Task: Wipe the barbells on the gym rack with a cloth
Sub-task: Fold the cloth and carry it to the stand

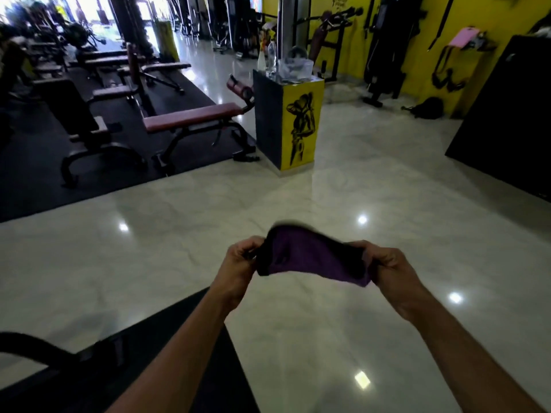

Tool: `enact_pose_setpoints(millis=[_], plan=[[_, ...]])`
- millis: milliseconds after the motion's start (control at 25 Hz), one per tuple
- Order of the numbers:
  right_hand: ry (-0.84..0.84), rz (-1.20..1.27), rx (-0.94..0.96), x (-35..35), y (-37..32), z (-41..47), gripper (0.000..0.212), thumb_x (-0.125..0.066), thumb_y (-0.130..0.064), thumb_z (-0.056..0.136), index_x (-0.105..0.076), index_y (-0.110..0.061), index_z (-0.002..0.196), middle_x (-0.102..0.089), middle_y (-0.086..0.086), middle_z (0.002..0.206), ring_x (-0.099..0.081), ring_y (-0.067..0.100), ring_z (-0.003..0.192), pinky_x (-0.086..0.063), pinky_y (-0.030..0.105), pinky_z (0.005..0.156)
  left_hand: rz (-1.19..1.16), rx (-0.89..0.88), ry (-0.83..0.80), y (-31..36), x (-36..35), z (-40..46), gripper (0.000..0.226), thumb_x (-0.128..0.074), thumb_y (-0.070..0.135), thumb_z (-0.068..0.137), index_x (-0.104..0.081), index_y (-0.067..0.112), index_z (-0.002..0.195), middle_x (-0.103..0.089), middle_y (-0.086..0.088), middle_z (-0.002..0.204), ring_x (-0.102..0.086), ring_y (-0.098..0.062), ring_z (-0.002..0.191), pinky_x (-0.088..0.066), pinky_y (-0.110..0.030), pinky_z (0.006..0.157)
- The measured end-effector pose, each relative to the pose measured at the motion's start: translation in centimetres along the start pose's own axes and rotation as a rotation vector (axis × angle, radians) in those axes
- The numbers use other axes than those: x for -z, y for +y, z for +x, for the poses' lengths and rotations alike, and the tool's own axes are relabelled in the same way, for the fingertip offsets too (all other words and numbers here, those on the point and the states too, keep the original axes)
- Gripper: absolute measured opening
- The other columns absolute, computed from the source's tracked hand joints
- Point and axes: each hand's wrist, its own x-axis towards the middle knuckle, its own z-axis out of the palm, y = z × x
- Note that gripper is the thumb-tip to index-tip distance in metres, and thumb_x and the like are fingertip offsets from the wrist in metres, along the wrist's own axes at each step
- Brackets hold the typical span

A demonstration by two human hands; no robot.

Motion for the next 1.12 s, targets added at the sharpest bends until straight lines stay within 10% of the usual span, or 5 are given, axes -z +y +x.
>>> enact_pose_setpoints(millis=[320, 480, 920, 1120], plan=[[0.003, -0.199, -0.160, 5.4, 2.5, 21.9, 0.019, -0.056, -0.010, 0.099, -0.063, -0.024, 0.109, -0.073, 0.009, 0.104, -0.071, 0.024, 0.091, -0.060, 0.044, 0.083, 0.355, -0.001, -0.216, -0.3, 2.8, 22.0, 0.035, -0.042, -0.010, 0.100, -0.058, 0.017, 0.116, -0.068, -0.011, 0.108, -0.065, -0.037, 0.099, -0.056, -0.050, 0.082], [-0.107, -0.203, -0.181, 7.4, 4.1, 34.2, 0.013, -0.058, -0.003, 0.098, -0.064, -0.010, 0.107, -0.074, 0.013, 0.098, -0.072, 0.029, 0.090, -0.062, 0.047, 0.070, 0.513, -0.040, -0.234, -0.4, 4.7, 34.0, 0.044, -0.049, -0.009, 0.096, -0.065, 0.028, 0.113, -0.071, 0.007, 0.108, -0.068, -0.012, 0.095, -0.054, -0.029, 0.074], [-0.235, -0.553, 0.198, 4.7, 3.2, 64.9, 0.031, -0.070, 0.011, 0.085, -0.071, -0.016, 0.100, -0.071, -0.006, 0.102, -0.067, 0.012, 0.103, -0.055, 0.022, 0.090, 0.879, -0.382, -0.135, -0.8, 16.9, 58.8, 0.039, -0.069, -0.006, 0.087, -0.070, 0.029, 0.103, -0.063, 0.013, 0.111, -0.063, -0.008, 0.104, -0.052, -0.022, 0.090], [-0.091, -0.515, 0.112, 1.0, 3.8, 78.0, 0.020, -0.066, -0.001, 0.092, -0.064, -0.020, 0.093, -0.071, -0.007, 0.102, -0.067, 0.008, 0.103, -0.056, 0.023, 0.084, 0.538, -0.083, -0.188, -2.3, 22.0, 69.8, 0.032, -0.039, -0.006, 0.100, -0.045, 0.024, 0.108, -0.058, -0.011, 0.092, -0.053, -0.014, 0.081, -0.044, -0.037, 0.073]])
